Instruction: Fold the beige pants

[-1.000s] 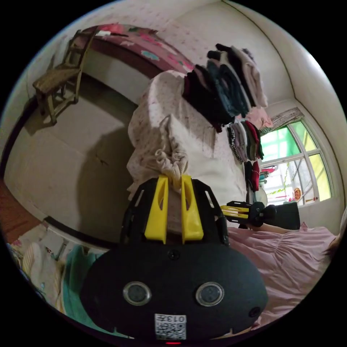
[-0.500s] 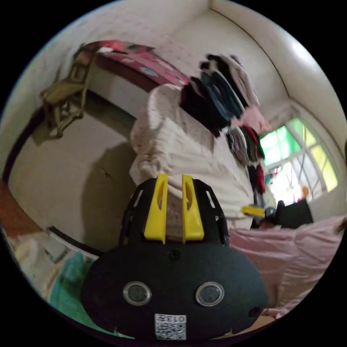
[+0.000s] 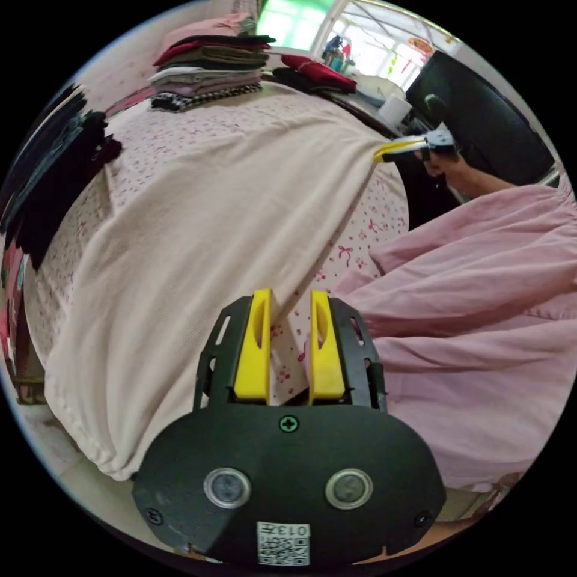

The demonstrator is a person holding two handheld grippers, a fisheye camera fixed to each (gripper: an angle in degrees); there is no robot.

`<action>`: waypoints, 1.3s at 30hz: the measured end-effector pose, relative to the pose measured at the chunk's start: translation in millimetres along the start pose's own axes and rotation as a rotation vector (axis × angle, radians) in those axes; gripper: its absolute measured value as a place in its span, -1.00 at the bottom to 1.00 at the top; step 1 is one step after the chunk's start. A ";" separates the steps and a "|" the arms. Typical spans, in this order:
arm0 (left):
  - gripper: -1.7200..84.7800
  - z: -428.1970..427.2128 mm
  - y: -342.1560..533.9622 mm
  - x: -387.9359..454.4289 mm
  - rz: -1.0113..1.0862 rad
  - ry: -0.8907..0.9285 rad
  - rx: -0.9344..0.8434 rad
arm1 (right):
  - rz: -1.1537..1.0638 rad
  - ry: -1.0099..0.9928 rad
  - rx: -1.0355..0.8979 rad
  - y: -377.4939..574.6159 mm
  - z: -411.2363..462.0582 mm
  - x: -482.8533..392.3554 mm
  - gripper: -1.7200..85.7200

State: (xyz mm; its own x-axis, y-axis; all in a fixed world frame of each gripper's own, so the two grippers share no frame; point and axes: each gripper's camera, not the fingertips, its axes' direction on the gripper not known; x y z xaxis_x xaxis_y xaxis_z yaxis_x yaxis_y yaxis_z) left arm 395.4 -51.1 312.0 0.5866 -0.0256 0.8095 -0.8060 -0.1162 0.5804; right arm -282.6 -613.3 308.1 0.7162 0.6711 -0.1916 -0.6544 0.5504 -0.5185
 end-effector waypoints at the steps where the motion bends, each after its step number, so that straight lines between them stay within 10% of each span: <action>1: -0.77 10.4 -11.9 7.1 0.028 -0.010 -0.035 | 0.021 -0.004 0.015 5.7 -0.5 10.0 -0.80; 24: -0.84 55.2 -85.1 1.0 -0.139 0.055 -0.071 | -0.042 -0.078 0.097 -3.7 18.7 113.8 -0.83; 32: -0.65 3.1 -116.5 -106.5 -0.294 -0.154 0.132 | -0.314 -0.337 0.242 -147.9 28.5 75.5 -0.74; 39: -0.78 49.6 -160.8 -146.2 -0.193 -0.065 -0.094 | -0.609 -0.502 0.007 -285.7 106.8 -19.6 -0.76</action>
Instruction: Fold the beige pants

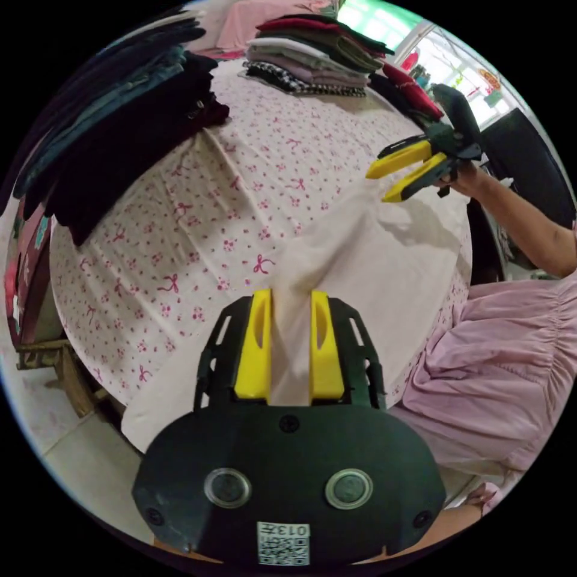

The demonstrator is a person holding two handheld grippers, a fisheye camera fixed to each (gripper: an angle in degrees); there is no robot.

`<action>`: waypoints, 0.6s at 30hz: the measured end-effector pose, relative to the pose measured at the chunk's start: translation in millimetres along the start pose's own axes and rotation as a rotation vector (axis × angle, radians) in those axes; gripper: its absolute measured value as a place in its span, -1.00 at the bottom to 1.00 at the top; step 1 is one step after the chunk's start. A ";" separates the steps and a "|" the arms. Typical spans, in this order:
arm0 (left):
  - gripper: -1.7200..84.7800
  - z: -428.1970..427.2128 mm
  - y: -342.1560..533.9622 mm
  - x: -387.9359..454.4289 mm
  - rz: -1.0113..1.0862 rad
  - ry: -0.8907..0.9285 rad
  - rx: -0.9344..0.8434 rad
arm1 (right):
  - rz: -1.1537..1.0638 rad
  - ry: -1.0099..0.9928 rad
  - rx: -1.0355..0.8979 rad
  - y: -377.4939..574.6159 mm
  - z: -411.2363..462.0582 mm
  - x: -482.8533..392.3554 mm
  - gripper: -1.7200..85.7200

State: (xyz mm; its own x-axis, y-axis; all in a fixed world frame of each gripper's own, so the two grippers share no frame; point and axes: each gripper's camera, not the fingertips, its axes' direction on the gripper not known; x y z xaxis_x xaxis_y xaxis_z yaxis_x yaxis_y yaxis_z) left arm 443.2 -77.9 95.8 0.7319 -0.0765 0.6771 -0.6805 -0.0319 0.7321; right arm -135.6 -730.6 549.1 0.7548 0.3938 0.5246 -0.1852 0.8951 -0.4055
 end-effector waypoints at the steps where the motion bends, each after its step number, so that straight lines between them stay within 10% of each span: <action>1: -0.85 6.0 -3.5 1.3 0.011 -0.012 -0.024 | -0.010 -0.016 -0.069 -12.4 15.0 4.5 -0.84; 10: -0.86 9.7 50.2 89.9 0.167 -0.333 0.082 | -0.229 0.110 -0.060 22.8 20.0 -41.4 -0.87; 18: -0.77 28.3 73.2 91.5 0.103 -0.240 0.038 | -0.073 0.052 -0.061 36.6 27.6 -26.8 -0.80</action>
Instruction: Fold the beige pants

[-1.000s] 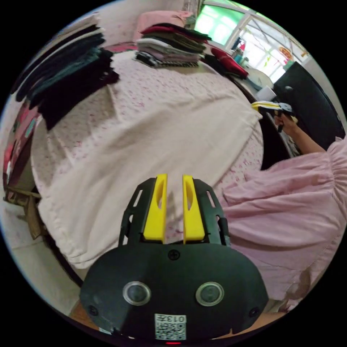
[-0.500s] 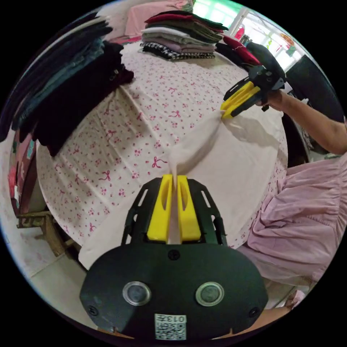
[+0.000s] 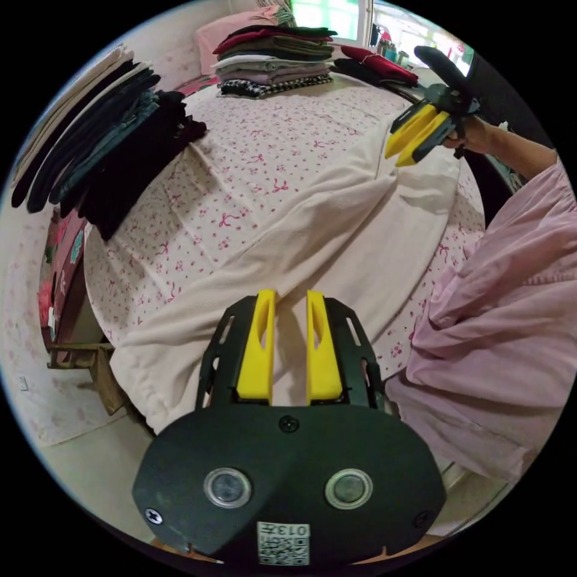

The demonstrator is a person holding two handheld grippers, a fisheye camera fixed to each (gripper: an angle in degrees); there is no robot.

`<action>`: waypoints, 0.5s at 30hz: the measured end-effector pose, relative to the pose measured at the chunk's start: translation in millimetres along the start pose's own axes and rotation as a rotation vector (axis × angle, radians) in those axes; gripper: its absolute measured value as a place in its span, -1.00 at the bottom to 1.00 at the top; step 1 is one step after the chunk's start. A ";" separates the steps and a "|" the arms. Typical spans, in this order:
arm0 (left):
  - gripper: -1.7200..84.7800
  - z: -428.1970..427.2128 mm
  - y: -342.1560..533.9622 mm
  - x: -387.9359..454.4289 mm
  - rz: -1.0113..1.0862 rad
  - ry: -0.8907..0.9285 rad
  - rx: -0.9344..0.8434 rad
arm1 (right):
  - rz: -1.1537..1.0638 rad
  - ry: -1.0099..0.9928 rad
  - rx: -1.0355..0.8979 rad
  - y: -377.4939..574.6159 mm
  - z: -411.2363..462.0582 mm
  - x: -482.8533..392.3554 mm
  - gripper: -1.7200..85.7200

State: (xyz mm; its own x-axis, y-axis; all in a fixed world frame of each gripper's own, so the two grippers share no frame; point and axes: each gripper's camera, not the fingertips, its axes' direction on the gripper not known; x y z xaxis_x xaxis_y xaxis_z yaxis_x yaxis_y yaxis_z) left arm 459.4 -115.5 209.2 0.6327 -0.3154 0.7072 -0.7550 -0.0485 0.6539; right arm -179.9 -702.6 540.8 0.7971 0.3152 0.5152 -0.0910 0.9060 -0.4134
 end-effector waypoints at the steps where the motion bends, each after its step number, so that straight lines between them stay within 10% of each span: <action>1: -0.76 -5.1 0.4 -4.3 -0.001 0.010 0.018 | 0.004 -0.006 0.018 -2.4 -3.7 3.2 -0.80; 15: -0.77 6.6 -12.1 -13.0 0.016 0.001 0.063 | -0.270 -0.177 -0.153 -111.8 48.9 19.7 -0.86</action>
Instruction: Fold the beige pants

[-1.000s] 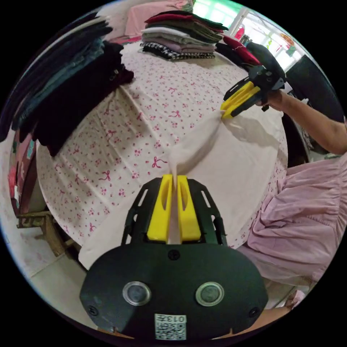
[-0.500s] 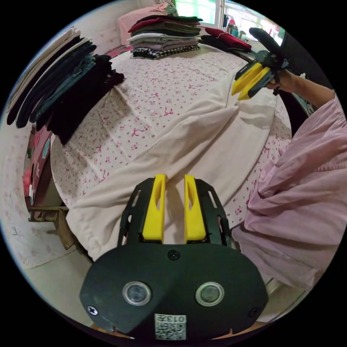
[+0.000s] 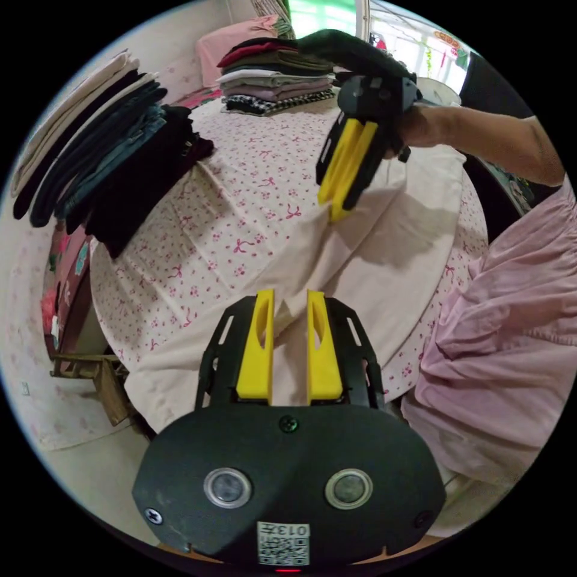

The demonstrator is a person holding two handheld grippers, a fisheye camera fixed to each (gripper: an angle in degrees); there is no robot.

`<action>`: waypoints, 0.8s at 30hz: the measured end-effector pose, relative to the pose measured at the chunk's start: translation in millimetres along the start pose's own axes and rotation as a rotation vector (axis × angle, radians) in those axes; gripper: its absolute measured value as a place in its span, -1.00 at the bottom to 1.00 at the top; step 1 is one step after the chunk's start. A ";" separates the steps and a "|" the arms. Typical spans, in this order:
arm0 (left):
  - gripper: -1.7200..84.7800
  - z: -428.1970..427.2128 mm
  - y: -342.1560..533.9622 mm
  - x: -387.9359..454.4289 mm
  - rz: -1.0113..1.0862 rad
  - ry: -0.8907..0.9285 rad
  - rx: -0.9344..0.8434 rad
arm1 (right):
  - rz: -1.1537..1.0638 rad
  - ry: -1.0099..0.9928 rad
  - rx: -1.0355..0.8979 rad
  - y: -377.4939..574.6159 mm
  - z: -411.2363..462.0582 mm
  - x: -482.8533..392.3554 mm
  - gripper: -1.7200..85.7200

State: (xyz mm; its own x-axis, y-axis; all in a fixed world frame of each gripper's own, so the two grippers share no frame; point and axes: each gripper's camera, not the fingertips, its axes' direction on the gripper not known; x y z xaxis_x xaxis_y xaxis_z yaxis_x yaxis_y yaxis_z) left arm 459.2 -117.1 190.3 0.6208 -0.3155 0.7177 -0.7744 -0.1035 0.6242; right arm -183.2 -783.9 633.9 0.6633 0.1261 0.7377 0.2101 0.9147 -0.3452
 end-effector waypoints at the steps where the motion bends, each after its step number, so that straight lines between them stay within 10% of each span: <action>1: -0.77 -0.6 1.7 0.7 -0.018 -0.040 0.014 | -0.035 0.090 0.016 -3.4 -12.7 1.3 -0.87; 11: -0.79 45.9 3.5 -17.6 -0.164 -0.020 -0.034 | 0.177 0.170 0.006 -3.8 -17.2 93.1 -0.85; 18: -0.81 33.3 -14.8 -4.6 -0.137 -0.054 0.076 | 0.362 0.205 0.357 127.2 -96.5 68.3 -0.90; 24: -0.88 77.1 -51.3 8.3 -0.077 -0.011 0.021 | 0.677 0.395 0.146 266.5 -71.1 36.4 -0.91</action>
State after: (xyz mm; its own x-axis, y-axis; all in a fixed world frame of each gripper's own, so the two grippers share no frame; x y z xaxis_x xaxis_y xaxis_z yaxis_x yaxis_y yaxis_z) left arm 494.6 -187.1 140.4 0.6772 -0.3166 0.6642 -0.7268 -0.1474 0.6708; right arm -52.0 -562.9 527.5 0.8245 0.5518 0.1255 -0.4073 0.7326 -0.5454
